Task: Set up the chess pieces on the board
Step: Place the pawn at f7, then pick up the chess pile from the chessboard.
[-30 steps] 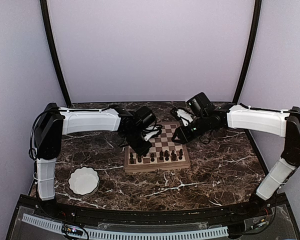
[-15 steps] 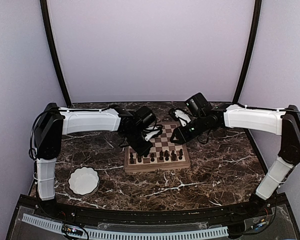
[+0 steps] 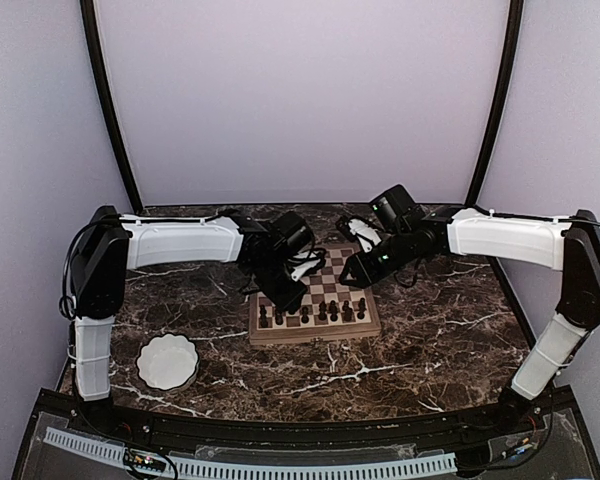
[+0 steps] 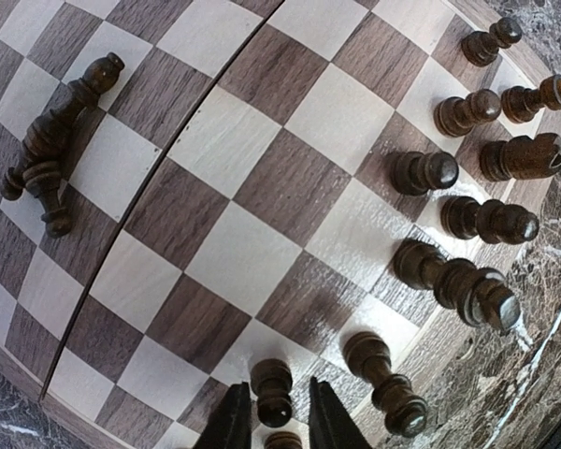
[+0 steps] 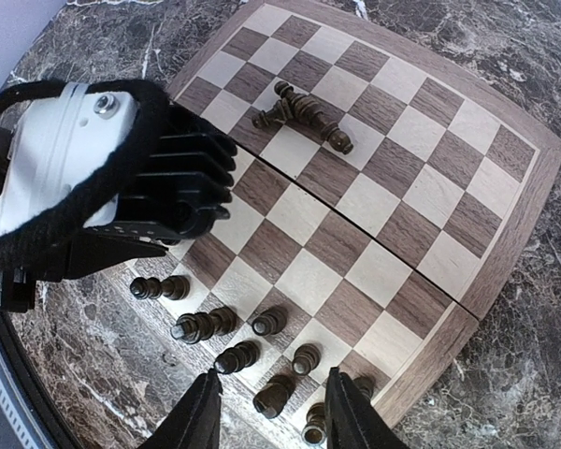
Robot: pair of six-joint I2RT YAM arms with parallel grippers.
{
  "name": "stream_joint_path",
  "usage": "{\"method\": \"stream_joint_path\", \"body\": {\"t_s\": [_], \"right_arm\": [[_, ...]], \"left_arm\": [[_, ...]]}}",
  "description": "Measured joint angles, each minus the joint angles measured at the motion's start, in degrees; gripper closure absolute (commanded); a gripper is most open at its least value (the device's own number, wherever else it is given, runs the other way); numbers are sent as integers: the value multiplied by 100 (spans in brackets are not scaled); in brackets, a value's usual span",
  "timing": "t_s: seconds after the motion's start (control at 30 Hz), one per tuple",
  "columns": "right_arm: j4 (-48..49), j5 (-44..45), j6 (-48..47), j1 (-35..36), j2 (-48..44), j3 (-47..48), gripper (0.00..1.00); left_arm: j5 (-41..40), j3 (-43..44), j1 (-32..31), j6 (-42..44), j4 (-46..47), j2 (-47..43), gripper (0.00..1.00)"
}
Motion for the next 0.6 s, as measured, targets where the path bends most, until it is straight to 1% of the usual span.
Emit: {"method": "stream_joint_path", "body": {"t_s": [0.17,0.3,0.43,0.53,0.6], "right_arm": [[0,-7,-31,0,42,50,60],[22,46,-166,0,308,332,61],[-61,227,-356,0,1095,1084,62],[-175,494,-564,17,1939,1888,61],[-302,649,-671,28,2328,2253,59]], "left_arm": [[-28,136,0,-15,-98,-4,64],[-55,125,2,-68,-153,-205,61],[-33,13,37,-254,-83,-857,59],[7,-81,127,-481,66,-1530,59],[55,-188,238,-619,184,-1921,59]]}}
